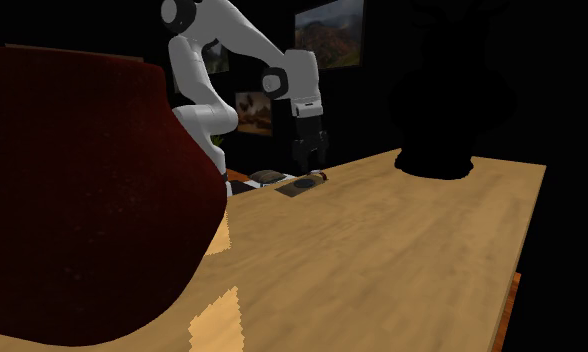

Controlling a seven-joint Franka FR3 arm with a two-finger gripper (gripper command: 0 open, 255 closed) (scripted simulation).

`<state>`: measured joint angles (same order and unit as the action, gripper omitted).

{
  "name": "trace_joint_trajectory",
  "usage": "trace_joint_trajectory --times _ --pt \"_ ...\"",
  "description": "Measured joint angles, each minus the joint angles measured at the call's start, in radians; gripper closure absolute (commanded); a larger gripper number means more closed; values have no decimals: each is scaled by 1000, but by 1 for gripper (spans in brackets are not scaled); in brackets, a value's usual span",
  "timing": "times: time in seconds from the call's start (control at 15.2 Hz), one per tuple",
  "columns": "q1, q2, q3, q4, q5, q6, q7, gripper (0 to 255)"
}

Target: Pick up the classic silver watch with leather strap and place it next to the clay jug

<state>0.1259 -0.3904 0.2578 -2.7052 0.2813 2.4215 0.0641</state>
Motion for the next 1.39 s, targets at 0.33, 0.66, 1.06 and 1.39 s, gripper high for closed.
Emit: trace_joint_trajectory --times 0.33,0.66,1.06,1.39 --pt "0 0 0 0 0 0 0 255" --pt "0 0 0 0 0 0 0 255" --pt "-1 -32 -4 19 -6 -51 6 255" --pt "-4 -75 -12 56 -15 -130 14 255"
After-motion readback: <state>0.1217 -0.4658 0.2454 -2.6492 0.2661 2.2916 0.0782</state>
